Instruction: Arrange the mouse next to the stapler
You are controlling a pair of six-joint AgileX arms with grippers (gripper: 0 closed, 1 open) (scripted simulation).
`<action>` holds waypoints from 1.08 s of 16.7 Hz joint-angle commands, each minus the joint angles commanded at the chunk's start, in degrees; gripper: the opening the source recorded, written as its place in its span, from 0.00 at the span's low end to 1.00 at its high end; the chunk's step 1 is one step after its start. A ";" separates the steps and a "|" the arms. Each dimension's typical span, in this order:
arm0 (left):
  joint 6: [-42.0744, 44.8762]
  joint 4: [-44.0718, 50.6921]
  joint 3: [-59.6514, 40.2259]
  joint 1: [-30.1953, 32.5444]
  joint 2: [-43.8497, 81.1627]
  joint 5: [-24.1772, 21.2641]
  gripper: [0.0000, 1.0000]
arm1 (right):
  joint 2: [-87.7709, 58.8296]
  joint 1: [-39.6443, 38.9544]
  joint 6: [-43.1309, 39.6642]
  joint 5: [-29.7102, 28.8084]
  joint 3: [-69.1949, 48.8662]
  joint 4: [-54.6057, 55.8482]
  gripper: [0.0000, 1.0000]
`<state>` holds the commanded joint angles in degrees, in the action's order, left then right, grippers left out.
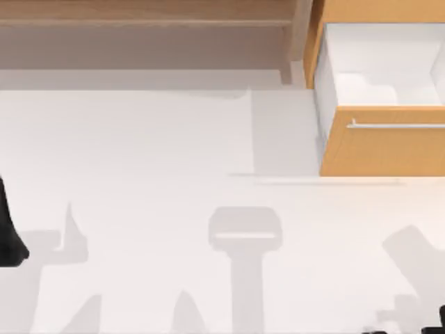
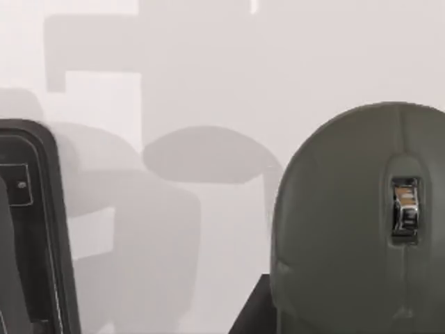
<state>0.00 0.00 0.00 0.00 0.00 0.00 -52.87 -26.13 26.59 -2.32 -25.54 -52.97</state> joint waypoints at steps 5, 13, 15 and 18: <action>0.00 0.00 0.00 0.00 0.00 0.00 1.00 | -1.79 0.05 -0.05 0.03 2.15 -0.16 0.00; 0.00 0.00 0.00 0.00 0.00 0.00 1.00 | -1.79 0.05 -0.05 0.03 2.15 -0.16 0.38; 0.00 0.00 0.00 0.00 0.00 0.00 1.00 | -1.79 0.05 -0.05 0.03 2.15 -0.16 0.53; 0.00 0.00 0.00 0.00 0.00 0.00 1.00 | -1.79 0.05 -0.05 0.03 2.15 -0.16 0.75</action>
<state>0.00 0.00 0.00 0.00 0.00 0.00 -54.66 -26.08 26.54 -2.29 -23.39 -53.13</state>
